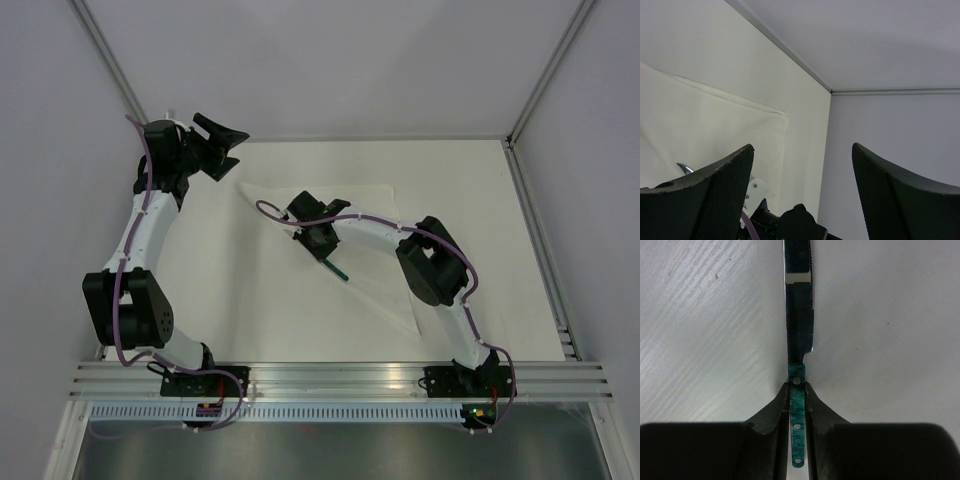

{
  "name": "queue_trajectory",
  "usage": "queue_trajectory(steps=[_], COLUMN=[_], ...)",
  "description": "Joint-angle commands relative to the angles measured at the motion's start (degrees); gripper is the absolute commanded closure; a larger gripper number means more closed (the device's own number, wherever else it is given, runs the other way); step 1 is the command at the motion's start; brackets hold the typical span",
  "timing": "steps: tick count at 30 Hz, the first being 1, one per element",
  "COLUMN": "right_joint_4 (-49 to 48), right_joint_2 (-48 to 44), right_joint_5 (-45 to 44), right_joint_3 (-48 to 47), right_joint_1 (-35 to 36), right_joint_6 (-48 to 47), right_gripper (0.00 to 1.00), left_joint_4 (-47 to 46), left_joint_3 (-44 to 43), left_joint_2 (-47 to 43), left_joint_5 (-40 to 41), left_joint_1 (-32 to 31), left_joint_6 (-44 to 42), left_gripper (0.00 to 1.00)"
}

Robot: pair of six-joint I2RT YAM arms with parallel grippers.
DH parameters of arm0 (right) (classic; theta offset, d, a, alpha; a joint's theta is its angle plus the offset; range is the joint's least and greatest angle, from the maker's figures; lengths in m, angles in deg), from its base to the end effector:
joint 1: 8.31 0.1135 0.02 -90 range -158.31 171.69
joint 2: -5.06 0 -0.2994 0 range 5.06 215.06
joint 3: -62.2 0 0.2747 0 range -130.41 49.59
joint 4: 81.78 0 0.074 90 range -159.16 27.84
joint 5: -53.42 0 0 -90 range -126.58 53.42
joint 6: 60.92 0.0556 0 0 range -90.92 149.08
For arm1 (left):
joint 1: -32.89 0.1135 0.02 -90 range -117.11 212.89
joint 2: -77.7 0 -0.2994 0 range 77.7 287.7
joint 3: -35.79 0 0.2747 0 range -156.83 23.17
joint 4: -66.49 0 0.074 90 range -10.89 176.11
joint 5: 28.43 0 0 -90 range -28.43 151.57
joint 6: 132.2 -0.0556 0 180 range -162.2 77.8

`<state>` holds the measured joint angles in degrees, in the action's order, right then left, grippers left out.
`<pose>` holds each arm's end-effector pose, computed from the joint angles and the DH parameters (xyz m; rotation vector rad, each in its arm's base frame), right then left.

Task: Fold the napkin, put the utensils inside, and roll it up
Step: Place the knife on the napkin.

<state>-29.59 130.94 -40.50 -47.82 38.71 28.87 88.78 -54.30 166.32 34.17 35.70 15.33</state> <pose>0.3492 0.3691 0.1609 -1.0890 2.5367 0.1260 0.4035 -0.0058 0.3760 -0.7227 1.9200 -1.0792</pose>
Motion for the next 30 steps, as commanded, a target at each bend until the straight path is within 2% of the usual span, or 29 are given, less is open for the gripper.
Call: queue_trajectory(steps=[1, 9, 21, 23, 27, 30], right_joint_4=[0.9, 2.6, 2.4, 2.8, -0.7, -2.8], right_joint_2=[-2.0, -4.2, -10.6, -12.1, -18.4, -25.9], right_joint_5=[-1.7, -2.6, -5.0, -6.5, -7.9, -10.1], right_joint_3=[0.6, -2.5, -1.0, 0.5, 9.4, 18.7], right_joint_1=[0.0, 0.0, -0.4, -0.9, -2.9, -4.9], right_joint_6=[1.6, 2.8, 6.4, 8.5, 14.0, 20.0], right_gripper=[0.79, 0.63, 0.62, 0.63, 0.66, 0.61], left_joint_4=[-1.9, -2.5, -5.5, -6.2, -7.4, -8.7], left_joint_3=[0.2, 1.3, 3.6, 4.6, 6.9, 9.2], left_joint_2=[0.9, 1.7, 4.5, 4.5, 3.9, 3.0], left_joint_5=[-2.0, -0.6, 0.1, -0.5, -1.3, -2.0], left_joint_1=[0.3, 0.4, 0.4, 0.3, -0.1, -0.8], left_joint_6=[-1.6, -1.3, -0.5, -0.4, -0.7, -0.7], left_gripper=[0.16, 0.16, 0.16, 0.16, 0.16, 0.16])
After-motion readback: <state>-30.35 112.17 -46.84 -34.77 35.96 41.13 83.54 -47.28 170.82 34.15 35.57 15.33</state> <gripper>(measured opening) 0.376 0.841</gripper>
